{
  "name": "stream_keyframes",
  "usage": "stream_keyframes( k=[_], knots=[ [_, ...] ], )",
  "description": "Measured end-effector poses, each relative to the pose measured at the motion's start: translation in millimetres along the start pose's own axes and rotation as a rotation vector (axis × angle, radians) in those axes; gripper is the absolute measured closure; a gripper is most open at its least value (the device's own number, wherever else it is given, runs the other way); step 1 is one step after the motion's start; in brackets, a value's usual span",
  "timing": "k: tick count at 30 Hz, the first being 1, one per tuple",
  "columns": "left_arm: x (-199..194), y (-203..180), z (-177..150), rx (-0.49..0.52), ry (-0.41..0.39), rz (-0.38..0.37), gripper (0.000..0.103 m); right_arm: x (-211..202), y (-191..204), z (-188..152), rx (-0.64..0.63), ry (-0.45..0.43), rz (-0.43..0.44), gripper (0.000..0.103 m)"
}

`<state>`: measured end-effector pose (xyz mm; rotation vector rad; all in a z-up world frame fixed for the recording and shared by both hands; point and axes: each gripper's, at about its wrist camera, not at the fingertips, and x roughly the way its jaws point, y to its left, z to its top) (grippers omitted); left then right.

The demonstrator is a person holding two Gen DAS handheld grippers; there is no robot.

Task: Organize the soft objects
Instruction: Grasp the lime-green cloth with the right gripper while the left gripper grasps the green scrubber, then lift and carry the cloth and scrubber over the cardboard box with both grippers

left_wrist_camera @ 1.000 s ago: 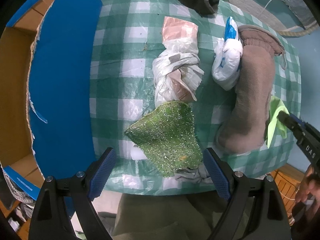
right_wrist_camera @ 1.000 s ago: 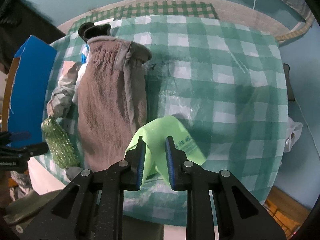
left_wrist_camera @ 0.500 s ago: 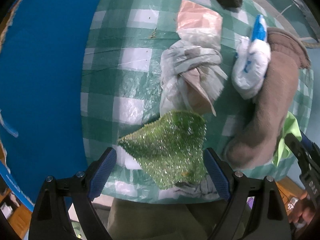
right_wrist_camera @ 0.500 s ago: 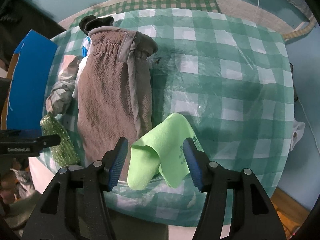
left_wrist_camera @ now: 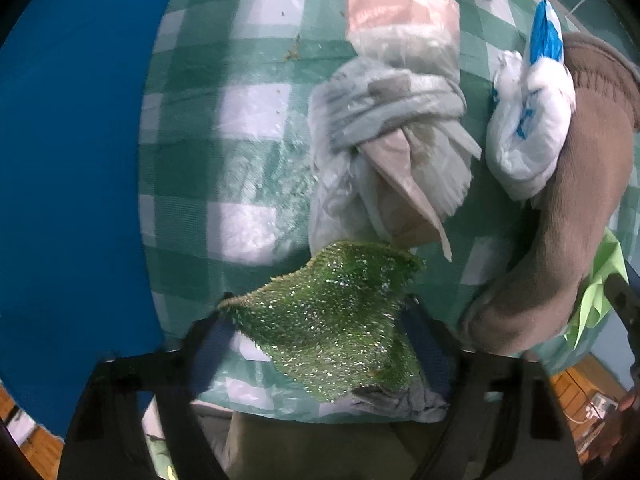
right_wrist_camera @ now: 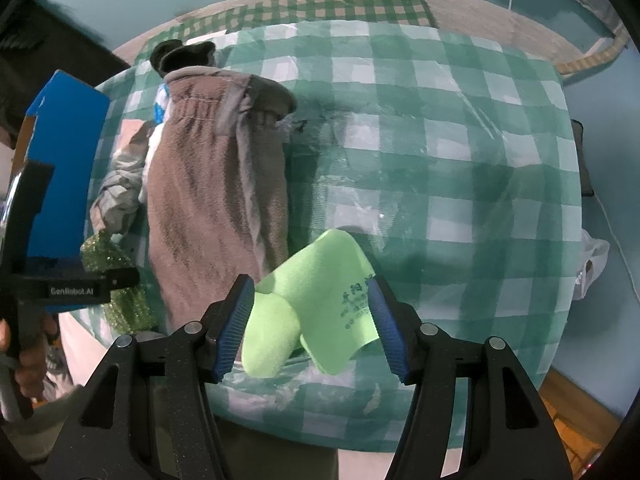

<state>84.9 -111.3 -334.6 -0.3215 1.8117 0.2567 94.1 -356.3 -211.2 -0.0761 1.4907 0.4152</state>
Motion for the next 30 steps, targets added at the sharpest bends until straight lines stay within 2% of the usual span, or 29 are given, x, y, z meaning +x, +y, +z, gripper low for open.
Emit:
stream_keyframes(
  k=[2, 4, 6, 9, 14, 15, 17, 18, 19, 21, 23, 25, 30],
  knots=[
    [1.1, 4.2, 1.1, -0.011, -0.002, -0.026, 0.04, 1.4, -2.2, 1.6, 0.012, 0.005, 0.003, 0.042],
    [-1.6, 7.4, 4.4, -0.012, -0.023, -0.041, 0.052, 1.4, -3.1, 3.8, 0.023, 0.001, 0.008, 0.042],
    [-4.4, 13.3, 4.3, -0.012, -0.026, -0.07, 0.069, 2.3, -2.4, 6.6, 0.031, -0.001, 0.015, 0.042],
    [-7.2, 15.7, 4.8, -0.012, -0.027, -0.103, 0.081, 7.6, 0.1, 9.4, 0.032, 0.009, 0.004, 0.042],
    [-19.7, 17.3, 6.8, 0.018, -0.056, -0.114, 0.085, 21.6, -3.5, 10.6, 0.06, 0.05, -0.039, 0.042],
    [-21.6, 17.5, 6.6, 0.025, -0.06, -0.115, 0.086, 23.3, -4.7, 10.4, 0.066, 0.055, -0.036, 0.045],
    [-26.0, 16.5, 6.1, 0.039, -0.068, -0.113, 0.086, 24.0, -6.3, 10.1, 0.074, 0.052, -0.028, 0.06],
    [-28.6, 15.6, 4.9, 0.047, -0.072, -0.112, 0.086, 23.9, -7.1, 9.6, 0.074, 0.051, -0.019, 0.072],
    [-31.6, 15.0, 4.5, 0.057, -0.077, -0.112, 0.086, 24.5, -7.5, 10.0, 0.072, 0.053, -0.017, 0.08],
    [-38.0, 10.0, -8.1, 0.074, -0.088, -0.106, 0.086, 26.0, -10.0, 9.0, 0.064, 0.062, -0.031, 0.085],
    [-45.7, 6.9, -8.4, 0.091, -0.099, -0.103, 0.086, 27.5, -12.6, 9.1, 0.069, 0.07, -0.031, 0.087],
    [-55.2, 3.9, -9.4, 0.101, -0.108, -0.105, 0.086, 26.1, -14.3, 8.7, 0.073, 0.066, -0.027, 0.093],
    [-76.9, 0.8, -16.7, 0.143, -0.142, -0.113, 0.086, 11.2, -13.5, 7.8, 0.056, 0.029, -0.034, 0.095]
  ],
)
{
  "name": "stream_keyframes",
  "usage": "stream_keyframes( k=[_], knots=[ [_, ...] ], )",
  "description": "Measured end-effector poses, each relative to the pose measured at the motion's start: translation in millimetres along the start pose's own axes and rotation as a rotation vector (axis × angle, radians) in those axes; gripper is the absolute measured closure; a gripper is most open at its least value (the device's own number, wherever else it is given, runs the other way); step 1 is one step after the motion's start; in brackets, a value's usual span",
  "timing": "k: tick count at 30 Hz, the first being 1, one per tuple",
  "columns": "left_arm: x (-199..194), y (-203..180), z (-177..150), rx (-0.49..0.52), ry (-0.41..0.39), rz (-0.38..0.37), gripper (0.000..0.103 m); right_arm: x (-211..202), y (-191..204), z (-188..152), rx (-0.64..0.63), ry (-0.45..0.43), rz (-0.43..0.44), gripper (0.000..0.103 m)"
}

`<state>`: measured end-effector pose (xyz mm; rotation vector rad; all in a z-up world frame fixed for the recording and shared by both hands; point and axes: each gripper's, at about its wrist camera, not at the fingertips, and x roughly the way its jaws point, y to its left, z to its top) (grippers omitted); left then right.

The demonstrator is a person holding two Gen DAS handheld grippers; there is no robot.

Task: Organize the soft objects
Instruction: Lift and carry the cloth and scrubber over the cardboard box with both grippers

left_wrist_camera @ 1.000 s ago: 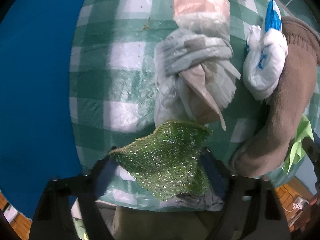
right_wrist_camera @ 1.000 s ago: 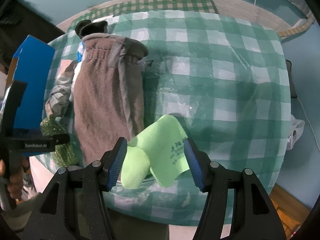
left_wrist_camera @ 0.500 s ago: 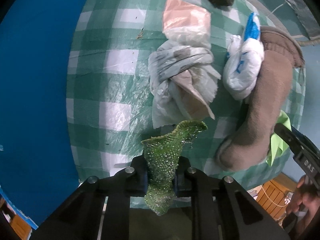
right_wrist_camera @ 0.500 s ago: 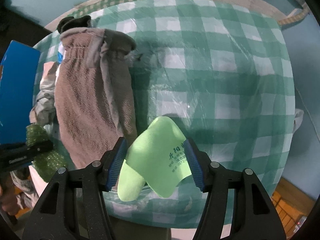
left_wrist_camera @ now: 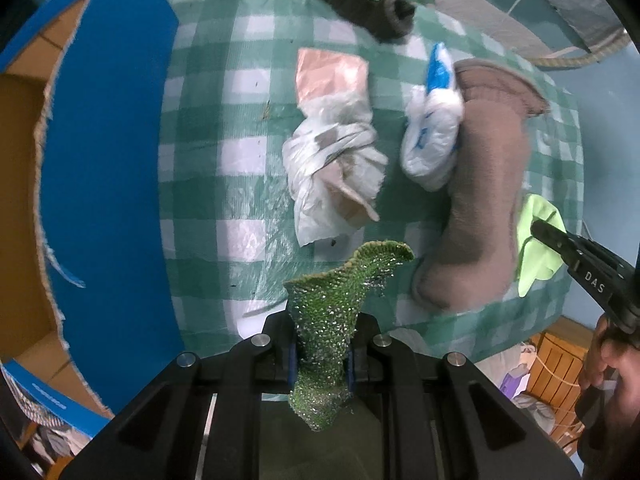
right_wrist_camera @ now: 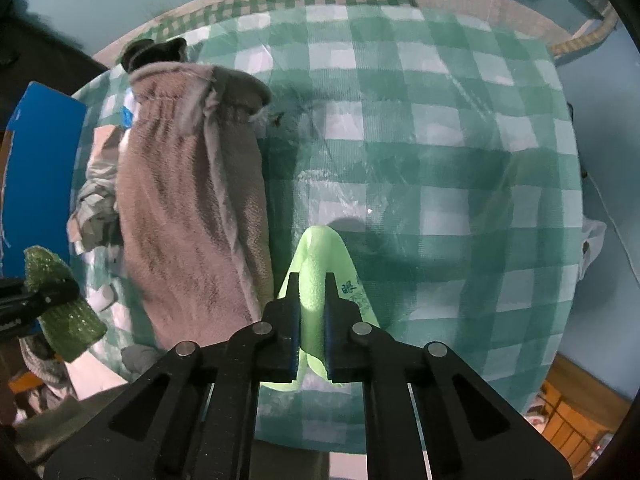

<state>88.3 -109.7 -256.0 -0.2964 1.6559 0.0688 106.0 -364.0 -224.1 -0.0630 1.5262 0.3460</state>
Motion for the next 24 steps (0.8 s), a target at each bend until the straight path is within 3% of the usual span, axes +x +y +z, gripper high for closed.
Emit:
stream_keyframes(
  k=[11, 24],
  knots=[
    [-54.3, -13.0, -34.2, 0.09, -0.066, 0.016, 0.086, -32.7, 20.4, -9.3, -0.021, -0.044, -0.018, 0.095],
    [-82.8, -13.0, -52.7, 0.138, -0.116, 0.04, 0.086, -71.3, 50.2, -16.6, -0.061, -0.101, -0.045, 0.095]
  ],
)
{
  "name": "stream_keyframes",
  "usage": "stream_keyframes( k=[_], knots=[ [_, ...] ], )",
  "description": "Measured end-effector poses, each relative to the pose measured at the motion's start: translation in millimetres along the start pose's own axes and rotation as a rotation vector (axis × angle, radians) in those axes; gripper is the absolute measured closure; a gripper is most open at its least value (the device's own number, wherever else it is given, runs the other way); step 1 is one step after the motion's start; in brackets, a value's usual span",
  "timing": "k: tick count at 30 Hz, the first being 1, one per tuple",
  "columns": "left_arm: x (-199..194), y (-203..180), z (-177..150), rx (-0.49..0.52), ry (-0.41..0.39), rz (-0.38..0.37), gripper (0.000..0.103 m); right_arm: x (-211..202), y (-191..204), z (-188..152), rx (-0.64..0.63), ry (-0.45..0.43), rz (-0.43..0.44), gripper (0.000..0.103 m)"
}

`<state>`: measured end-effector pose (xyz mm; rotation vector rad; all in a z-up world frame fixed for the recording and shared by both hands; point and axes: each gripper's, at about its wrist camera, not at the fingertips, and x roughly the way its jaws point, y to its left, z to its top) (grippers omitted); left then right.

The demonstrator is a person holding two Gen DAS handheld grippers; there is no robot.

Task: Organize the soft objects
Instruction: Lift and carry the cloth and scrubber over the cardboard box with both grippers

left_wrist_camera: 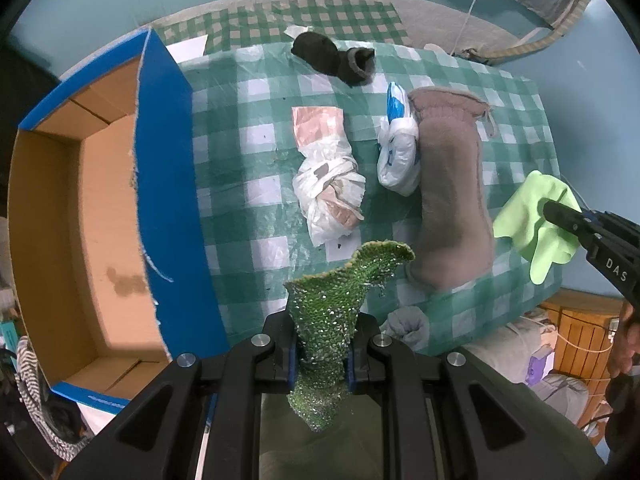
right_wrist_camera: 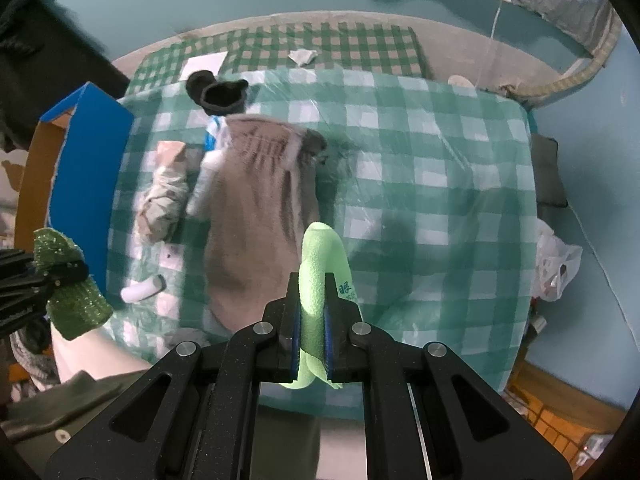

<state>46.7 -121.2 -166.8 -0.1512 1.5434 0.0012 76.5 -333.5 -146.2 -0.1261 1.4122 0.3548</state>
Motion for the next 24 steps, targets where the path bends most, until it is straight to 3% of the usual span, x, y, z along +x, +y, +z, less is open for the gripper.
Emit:
stream_keyframes(
  k=[24],
  knots=[
    [-46.0, 45.0, -3.0, -0.061, -0.092, 0.004, 0.086, -53.6, 65.1, 24.4, -0.114, -0.092, 0.033, 0.095]
  ],
)
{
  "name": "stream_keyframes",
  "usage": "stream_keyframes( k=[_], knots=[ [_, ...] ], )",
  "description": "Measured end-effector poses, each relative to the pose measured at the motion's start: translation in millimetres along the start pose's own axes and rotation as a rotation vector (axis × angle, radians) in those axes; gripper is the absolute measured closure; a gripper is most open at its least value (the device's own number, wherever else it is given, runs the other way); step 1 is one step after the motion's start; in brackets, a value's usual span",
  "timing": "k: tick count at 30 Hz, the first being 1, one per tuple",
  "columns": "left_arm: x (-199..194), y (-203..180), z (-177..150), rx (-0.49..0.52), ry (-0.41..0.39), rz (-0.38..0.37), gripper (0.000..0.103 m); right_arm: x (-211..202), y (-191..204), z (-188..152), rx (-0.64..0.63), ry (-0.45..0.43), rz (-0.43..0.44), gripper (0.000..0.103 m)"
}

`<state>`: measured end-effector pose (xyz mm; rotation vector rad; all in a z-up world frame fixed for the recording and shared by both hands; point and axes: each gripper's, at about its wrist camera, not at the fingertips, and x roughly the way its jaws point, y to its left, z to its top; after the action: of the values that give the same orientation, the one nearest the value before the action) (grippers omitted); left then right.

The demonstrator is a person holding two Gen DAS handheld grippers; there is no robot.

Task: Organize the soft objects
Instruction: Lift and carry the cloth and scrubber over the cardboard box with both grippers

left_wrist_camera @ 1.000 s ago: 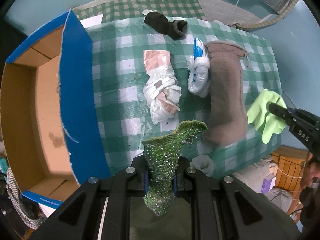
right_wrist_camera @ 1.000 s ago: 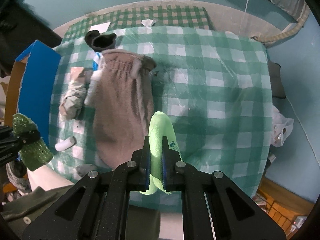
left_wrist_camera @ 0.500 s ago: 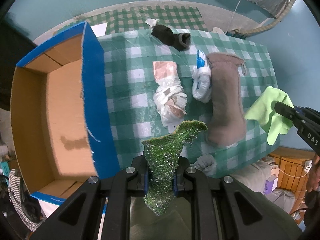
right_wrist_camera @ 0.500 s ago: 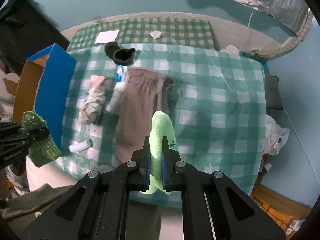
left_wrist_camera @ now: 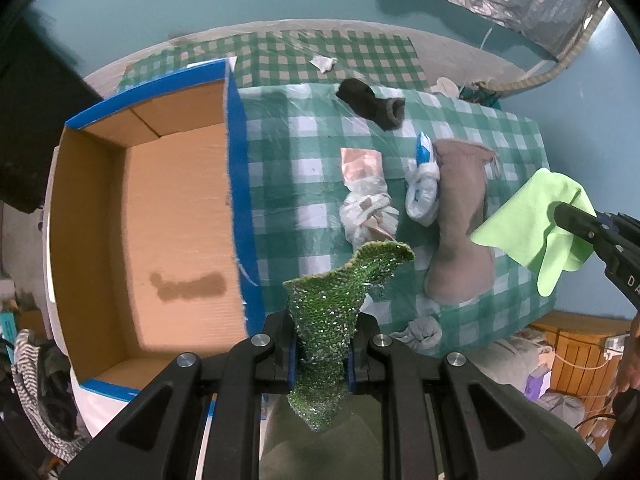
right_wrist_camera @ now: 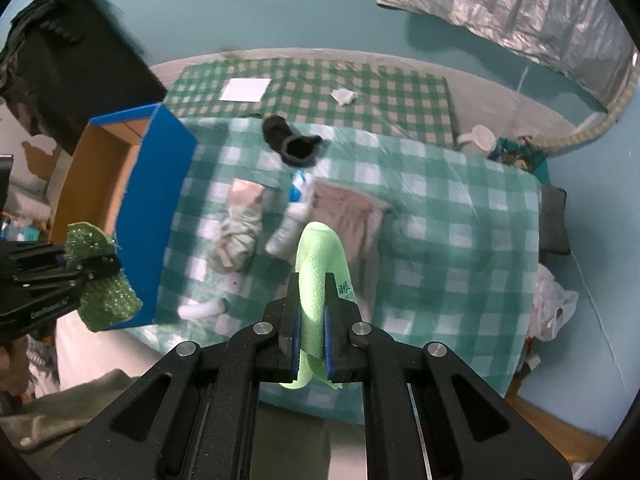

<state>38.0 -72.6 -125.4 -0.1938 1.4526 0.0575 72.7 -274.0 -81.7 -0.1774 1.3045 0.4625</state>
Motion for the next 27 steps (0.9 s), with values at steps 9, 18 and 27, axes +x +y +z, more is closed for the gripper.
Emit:
stream_keyframes(
  k=[9, 18, 27],
  knots=[
    [-18.9, 24.0, -1.7, -0.057, -0.029, -0.001, 0.086, -10.3, 37.4, 20.3, -0.079, -0.03, 0.034, 0.095],
    [-26.8, 53.7, -5.2, -0.118, -0.044, 0.006, 0.086, -18.2, 79.7, 44.3, -0.17, -0.057, 0.072, 0.095],
    [-29.3, 92.4, -11.6, -0.202, -0.048, 0.016, 0.086, -20.7, 133.2, 67.4, -0.277, -0.074, 0.131, 0.095]
  ],
)
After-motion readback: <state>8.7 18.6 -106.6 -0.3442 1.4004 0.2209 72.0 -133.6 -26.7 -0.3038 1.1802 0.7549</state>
